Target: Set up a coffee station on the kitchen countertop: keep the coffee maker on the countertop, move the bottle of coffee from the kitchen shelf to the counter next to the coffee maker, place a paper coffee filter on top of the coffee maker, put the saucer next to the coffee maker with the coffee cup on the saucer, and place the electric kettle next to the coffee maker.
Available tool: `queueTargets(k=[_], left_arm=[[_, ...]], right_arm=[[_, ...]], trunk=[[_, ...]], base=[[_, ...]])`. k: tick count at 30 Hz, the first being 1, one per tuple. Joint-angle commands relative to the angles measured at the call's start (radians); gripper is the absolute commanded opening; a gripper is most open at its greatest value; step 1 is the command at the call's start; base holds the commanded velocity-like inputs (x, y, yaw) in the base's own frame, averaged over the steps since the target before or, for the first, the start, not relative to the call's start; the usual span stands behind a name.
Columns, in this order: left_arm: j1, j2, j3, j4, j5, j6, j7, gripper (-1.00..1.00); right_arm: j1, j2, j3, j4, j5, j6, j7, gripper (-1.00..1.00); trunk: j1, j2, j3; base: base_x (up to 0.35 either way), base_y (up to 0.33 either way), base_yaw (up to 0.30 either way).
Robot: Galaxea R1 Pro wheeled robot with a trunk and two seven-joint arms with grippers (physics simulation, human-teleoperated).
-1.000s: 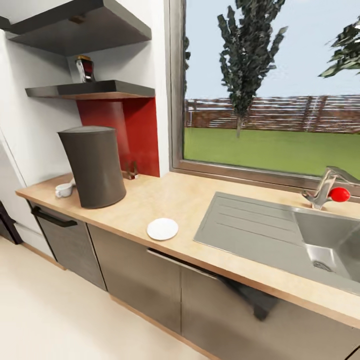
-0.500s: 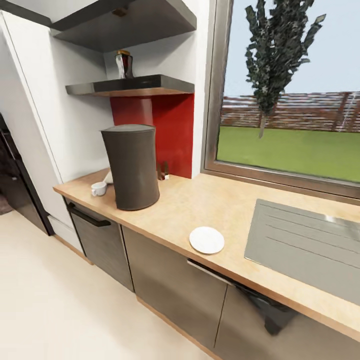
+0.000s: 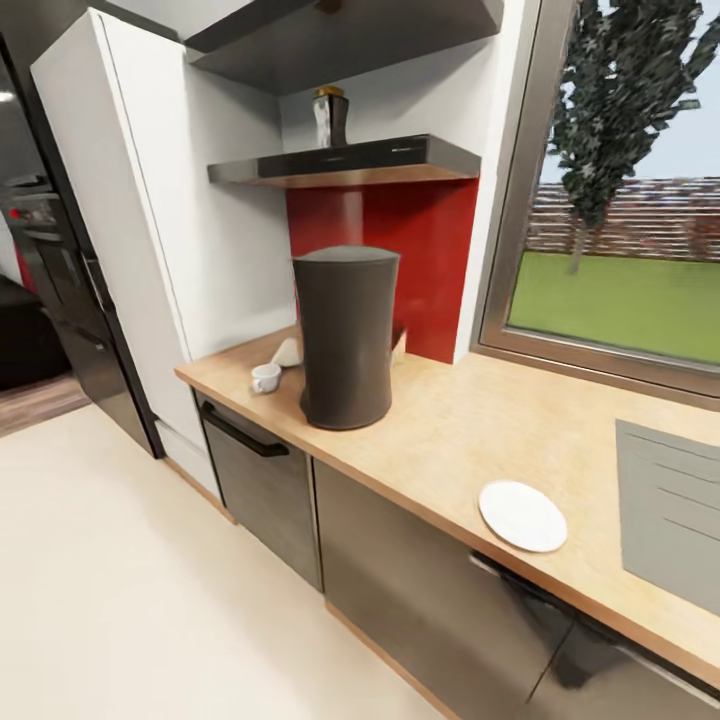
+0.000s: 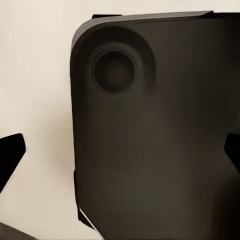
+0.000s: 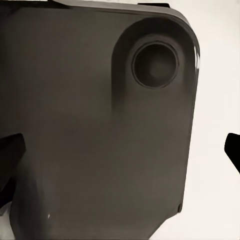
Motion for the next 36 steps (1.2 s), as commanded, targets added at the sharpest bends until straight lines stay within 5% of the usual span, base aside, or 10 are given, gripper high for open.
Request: queueTargets(k=[1,36], left_arm=[[-0.001,0.000,0.000,0.000,0.000,-0.003,0.000,1.00],[-0.002,0.018,-0.001,0.000,-0.012,-0.042,0.000,1.00]], right_arm=[[0.000,0.000,0.000,0.000,0.000,-0.002,0.000,1.00],[0.000,0.008,-0.002,-0.003,-0.004,-0.004,0.001,1.00]], trunk=[[0.000,0.000,-0.002],[0.000,0.000,-0.003]], base=[[0.177,0.298,0.171],[0.130,0.312,0.010]])
